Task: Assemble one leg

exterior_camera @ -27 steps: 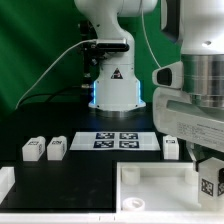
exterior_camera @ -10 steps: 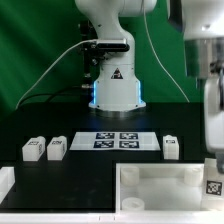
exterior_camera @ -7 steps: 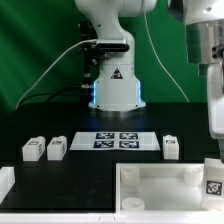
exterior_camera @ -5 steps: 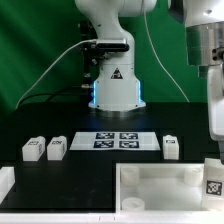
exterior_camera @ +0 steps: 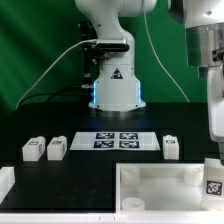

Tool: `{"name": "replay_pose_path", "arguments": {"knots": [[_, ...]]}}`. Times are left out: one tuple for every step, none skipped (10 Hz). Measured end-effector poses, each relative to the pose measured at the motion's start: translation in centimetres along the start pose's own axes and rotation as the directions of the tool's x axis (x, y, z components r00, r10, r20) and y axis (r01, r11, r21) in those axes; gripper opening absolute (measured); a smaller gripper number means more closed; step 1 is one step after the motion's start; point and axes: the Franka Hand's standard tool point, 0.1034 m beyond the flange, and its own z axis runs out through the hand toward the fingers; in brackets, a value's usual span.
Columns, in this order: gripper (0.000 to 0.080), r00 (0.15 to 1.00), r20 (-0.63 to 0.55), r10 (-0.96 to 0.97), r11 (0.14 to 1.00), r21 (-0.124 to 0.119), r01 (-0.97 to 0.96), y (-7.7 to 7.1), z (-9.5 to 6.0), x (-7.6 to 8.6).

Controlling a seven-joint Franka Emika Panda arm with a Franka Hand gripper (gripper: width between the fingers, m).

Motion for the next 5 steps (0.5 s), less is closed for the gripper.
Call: {"name": "replay_pose_path", "arguments": {"knots": [[0.0649,1.0,0.0,0.0,1.0,0.0,0.0,0.01,0.02,0.01],[0.0649,1.0,0.0,0.0,1.0,-0.001,0.0,0.02,0.04,0.01],[0.0649,1.0,-0.001,0.0,1.0,-0.001,0.0,0.02,0.06,0.02],[0.0649,1.0,-0.001,0.0,1.0,-0.001,0.0,0.03,0.09,0.03],[0.0649,1.0,-0.001,-0.001,1.0,-0.002,0.001,0.05,0.12,0.04]]}}
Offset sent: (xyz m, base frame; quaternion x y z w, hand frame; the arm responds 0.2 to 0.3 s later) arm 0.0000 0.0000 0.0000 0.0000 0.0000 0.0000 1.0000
